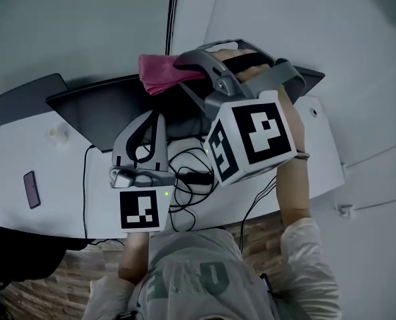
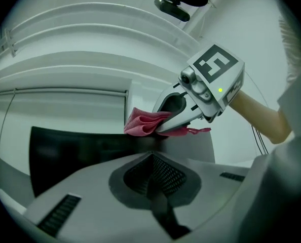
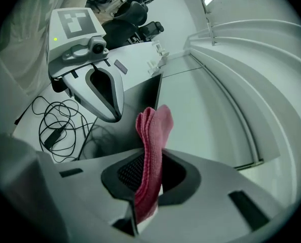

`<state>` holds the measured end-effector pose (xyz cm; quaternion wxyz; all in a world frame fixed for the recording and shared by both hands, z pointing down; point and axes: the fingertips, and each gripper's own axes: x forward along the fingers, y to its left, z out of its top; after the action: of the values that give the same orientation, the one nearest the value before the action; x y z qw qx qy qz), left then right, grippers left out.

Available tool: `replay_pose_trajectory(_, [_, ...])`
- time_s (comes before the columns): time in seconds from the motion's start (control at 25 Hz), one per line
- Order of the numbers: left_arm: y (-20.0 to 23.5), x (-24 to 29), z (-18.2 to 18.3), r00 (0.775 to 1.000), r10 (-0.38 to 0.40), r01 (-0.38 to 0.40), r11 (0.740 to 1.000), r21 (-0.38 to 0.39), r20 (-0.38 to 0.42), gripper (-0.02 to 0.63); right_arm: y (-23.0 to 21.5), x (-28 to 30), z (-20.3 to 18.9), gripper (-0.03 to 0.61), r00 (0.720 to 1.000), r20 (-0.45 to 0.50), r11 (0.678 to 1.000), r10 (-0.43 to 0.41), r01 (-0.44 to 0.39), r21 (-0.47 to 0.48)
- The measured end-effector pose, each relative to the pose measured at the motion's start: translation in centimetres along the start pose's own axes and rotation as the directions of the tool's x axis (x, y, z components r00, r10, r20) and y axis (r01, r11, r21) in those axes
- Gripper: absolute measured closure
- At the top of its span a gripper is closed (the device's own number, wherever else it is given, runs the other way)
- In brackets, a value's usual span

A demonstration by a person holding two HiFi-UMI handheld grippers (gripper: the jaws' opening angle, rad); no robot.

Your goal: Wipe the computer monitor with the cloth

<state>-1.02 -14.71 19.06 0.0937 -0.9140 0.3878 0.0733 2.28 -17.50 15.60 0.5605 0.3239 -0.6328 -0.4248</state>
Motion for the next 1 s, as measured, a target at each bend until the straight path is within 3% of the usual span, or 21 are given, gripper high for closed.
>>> replay_pose_trajectory(0.24, [-7.1,4.5,0.8,0.991,-0.132,0.133,0.991,-0.024,0.028,0.609,1.4,-3.8,-8.5,0.523,0.993,-0.117,0.999,-0.022,0.027,0.046])
replay_pose_trajectory(0.44, [-11.7,7.1,-0.2,0.974,-0.225,0.226,0.972,-0.064,0.028,0.609,3.1,-6.6,-16.3,0.523,0.965,-0.261,0.996,-0.007,0.030,0.081])
replay_pose_trajectory(0.8, [-16.5,9.1,-2.2,0.963,-0.268,0.266,0.962,-0.056,-0.024,0.609,4.9,-10.5,-26.6,0.523,0.909,-0.417,0.999,-0.018,0.037,0.037])
replay_pose_trajectory(1.0, [-17.5,9.5,-3.1,0.964,-0.261,0.259,0.964,-0.054,-0.050,0.609,5.6,-11.8,-30.4,0.523,0.886,-0.463,0.997,-0.012,0.043,0.057])
